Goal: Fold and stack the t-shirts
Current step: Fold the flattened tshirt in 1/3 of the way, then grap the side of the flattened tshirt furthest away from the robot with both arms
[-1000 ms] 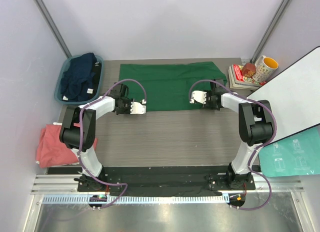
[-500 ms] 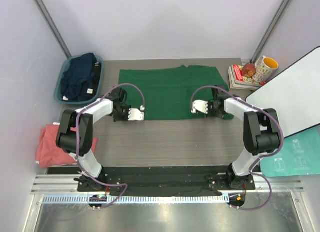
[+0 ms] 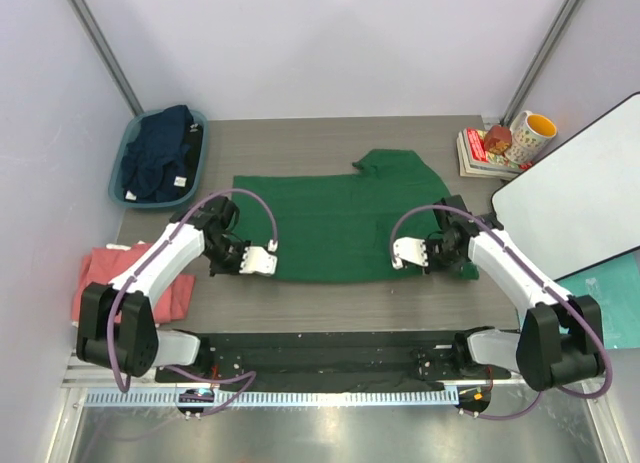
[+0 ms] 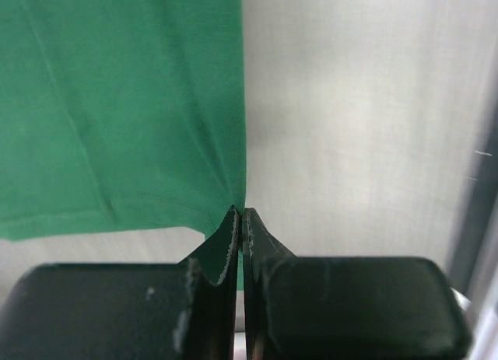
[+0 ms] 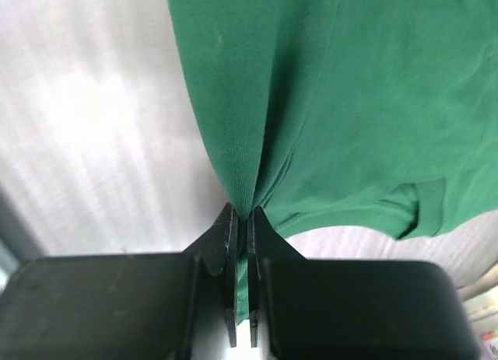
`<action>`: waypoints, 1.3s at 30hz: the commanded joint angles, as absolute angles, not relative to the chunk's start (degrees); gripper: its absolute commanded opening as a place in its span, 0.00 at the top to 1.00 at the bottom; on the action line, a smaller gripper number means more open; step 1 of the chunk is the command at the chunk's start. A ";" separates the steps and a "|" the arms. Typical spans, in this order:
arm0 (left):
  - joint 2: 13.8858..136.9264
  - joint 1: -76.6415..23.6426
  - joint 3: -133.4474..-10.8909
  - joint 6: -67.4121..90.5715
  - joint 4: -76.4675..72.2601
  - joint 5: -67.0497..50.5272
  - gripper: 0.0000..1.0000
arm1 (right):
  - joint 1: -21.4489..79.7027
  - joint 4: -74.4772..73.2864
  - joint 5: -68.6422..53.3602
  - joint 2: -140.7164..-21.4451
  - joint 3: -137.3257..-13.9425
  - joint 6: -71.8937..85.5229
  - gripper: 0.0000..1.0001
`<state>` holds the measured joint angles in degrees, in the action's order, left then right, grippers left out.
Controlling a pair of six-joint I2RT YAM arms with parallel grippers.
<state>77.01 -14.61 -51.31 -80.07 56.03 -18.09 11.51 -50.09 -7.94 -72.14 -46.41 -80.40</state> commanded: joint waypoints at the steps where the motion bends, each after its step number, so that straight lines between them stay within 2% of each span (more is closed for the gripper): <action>1: 73.92 -15.38 -50.45 -84.98 67.13 -21.44 1.00 | 12.65 -59.40 -9.40 -68.21 -45.53 -84.90 0.96; 5: 72.16 -15.91 -49.57 -87.89 70.40 -21.71 1.00 | 14.50 -62.57 -10.37 -66.98 -46.40 -85.08 0.96; 6: 71.46 -15.91 -49.31 -88.59 70.75 -21.71 0.93 | 14.94 -63.19 -10.46 -66.80 -46.58 -84.99 0.87; 8: 70.84 -15.91 -49.39 -88.16 70.84 -21.97 0.70 | 15.38 -65.30 -10.98 -66.62 -47.11 -84.99 0.73; 10: 70.14 -15.91 -50.01 -89.47 73.21 -21.97 0.50 | 15.73 -67.49 -11.34 -66.45 -47.99 -85.43 0.51; 11: 69.79 -15.91 -50.36 -89.47 73.73 -21.89 0.36 | 15.91 -68.02 -11.51 -66.27 -48.42 -85.43 0.40; 12: 69.52 -15.91 -51.06 -89.12 74.00 -21.62 0.07 | 15.82 -68.29 -11.69 -66.18 -49.21 -85.17 0.26; 13: 68.65 -15.91 -51.41 -89.21 74.61 -21.36 0.00 | 15.82 -68.55 -11.78 -65.83 -49.57 -85.25 0.24; 15: 67.59 -15.82 -53.16 -89.99 75.23 -20.75 0.00 | 15.82 -67.68 -11.86 -65.83 -50.97 -84.64 0.22; 19: 66.97 -14.68 -55.81 -81.26 58.94 -19.34 0.00 | 15.12 -50.06 -10.37 -70.56 -54.83 -69.11 0.27; 20: 69.67 -14.59 -56.59 -78.69 49.49 -19.07 0.00 | 14.33 -48.36 -10.89 -75.88 -56.76 -65.95 0.29; 22: 74.33 -14.24 -60.10 -73.68 41.52 -16.37 0.00 | 11.71 -46.59 -13.43 -82.49 -65.27 -57.07 0.30; 23: 76.97 -13.89 -62.38 -68.43 38.61 -16.26 0.00 | 10.65 -46.58 -14.40 -90.45 -72.79 -54.17 0.31; 26: 88.92 -11.61 -73.01 -62.95 38.85 -16.61 0.00 | 5.30 -48.86 -21.25 -101.74 -85.48 -44.93 0.31; 27: 93.73 -10.56 -76.87 -62.58 38.76 -16.52 0.00 | 3.97 -48.95 -23.10 -108.30 -93.17 -42.74 0.31; 29: 96.93 -9.93 -79.18 -62.58 37.19 -15.47 0.00 | 2.21 -49.13 -25.66 -114.23 -101.03 -37.64 0.31; 32: 100.27 -9.23 -80.15 -65.82 34.28 -14.07 0.00 | -1.84 -49.13 -29.16 -126.27 -119.81 -30.52 0.31; 35: 103.09 -9.23 -82.34 -69.52 35.85 -12.83 0.00 | -3.60 -47.82 -29.62 -134.37 -127.94 -27.16 0.30; 39: 106.08 -9.23 -84.63 -71.45 37.70 -11.69 0.00 | -4.30 -41.77 -31.19 -139.21 -130.33 -23.48 0.28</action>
